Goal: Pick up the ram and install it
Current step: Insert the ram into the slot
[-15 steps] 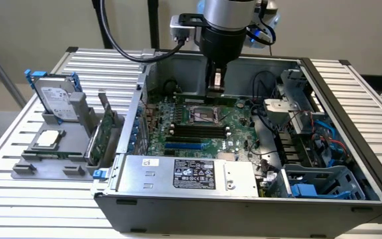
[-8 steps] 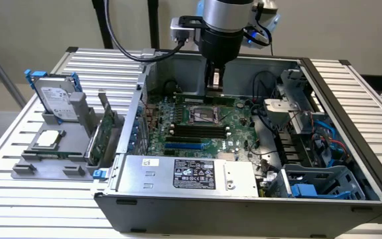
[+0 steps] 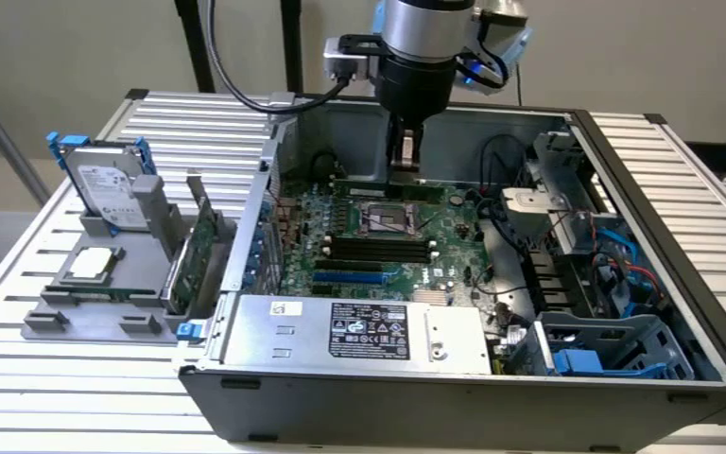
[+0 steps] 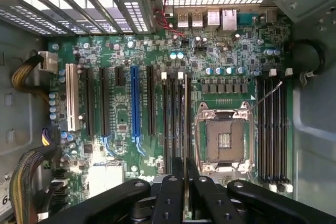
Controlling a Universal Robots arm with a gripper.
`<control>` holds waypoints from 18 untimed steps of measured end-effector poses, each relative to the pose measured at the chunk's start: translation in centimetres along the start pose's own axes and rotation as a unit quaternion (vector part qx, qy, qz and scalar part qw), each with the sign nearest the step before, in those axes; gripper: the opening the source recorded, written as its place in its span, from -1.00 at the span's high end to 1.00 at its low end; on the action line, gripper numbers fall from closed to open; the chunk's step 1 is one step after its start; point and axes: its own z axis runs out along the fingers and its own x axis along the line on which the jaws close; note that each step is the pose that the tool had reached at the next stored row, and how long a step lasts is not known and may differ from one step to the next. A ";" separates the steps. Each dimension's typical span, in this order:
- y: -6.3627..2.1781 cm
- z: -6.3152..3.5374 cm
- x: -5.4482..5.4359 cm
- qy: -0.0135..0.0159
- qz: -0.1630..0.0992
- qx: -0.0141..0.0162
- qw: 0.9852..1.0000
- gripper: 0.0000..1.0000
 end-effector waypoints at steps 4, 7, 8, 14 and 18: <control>0.23 0.72 0.0 0.000 0.000 0.000 1.000 1.00; 0.29 1.27 0.0 0.000 0.000 0.000 1.000 1.00; 0.30 1.45 0.1 0.000 0.000 0.000 1.000 1.00; 0.40 2.55 1.2 0.000 0.000 0.000 1.000 1.00; 0.37 3.21 1.7 -0.001 0.000 0.004 1.000 1.00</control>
